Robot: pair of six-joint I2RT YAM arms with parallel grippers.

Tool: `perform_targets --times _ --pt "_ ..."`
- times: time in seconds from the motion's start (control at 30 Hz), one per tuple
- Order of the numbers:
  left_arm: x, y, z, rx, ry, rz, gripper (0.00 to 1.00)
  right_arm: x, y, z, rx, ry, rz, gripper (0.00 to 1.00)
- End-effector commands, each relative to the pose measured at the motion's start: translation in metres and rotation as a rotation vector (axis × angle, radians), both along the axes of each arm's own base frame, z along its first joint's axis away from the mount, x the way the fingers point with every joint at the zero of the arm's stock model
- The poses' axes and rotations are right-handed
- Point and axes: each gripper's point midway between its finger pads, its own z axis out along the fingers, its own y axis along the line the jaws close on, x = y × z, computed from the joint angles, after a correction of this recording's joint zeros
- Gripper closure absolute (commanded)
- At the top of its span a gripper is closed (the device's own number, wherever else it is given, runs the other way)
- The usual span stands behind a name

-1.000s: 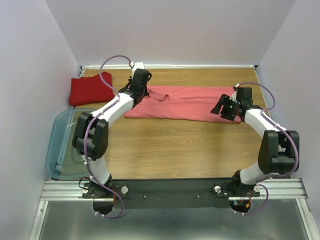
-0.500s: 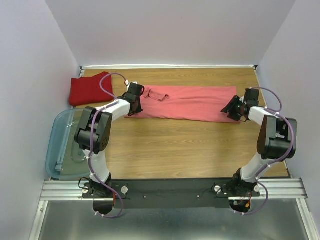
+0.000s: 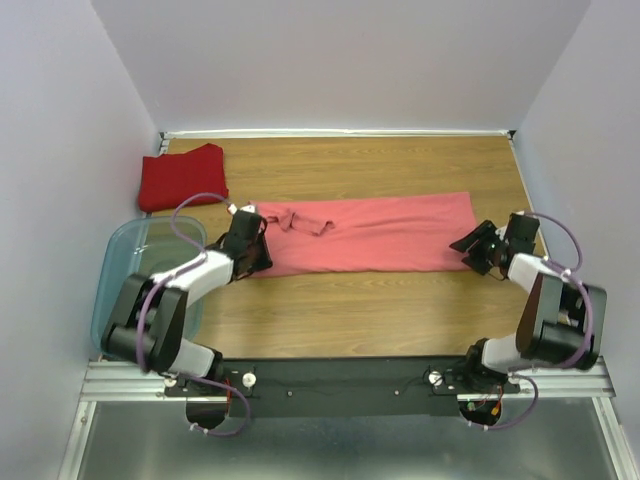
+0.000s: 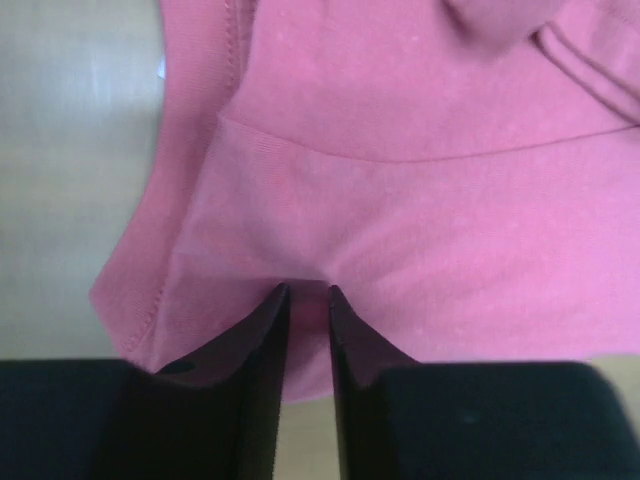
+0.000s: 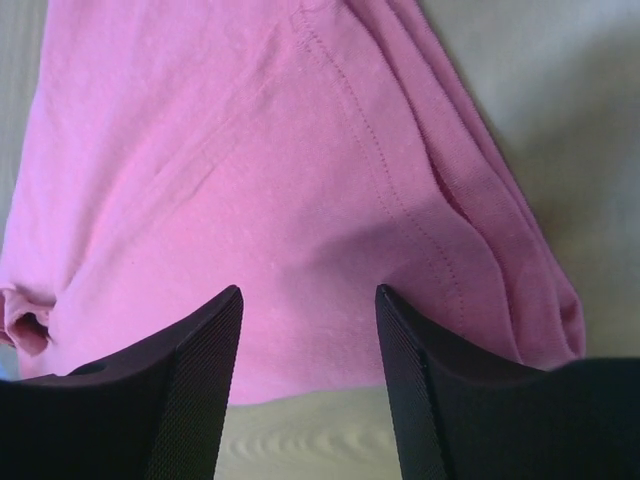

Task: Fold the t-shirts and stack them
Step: Fold the tshirt

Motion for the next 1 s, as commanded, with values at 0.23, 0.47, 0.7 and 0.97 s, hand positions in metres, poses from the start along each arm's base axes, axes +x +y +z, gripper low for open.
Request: perform_targets --times 0.23,0.47,0.7,0.97 --pt "-0.021 -0.009 0.093 -0.235 -0.233 0.078 0.38 -0.013 0.085 0.086 0.09 -0.207 0.252 0.3" --pt "0.007 -0.029 0.095 -0.327 -0.268 0.072 0.38 0.007 0.195 0.127 0.215 -0.371 0.437 0.32" --pt "0.038 -0.029 0.076 -0.322 -0.256 0.162 0.37 0.025 0.296 0.117 0.29 -0.398 0.613 0.37" --pt "0.046 -0.032 0.07 -0.356 -0.285 0.187 0.37 0.033 0.355 0.082 0.333 -0.348 0.673 0.39"
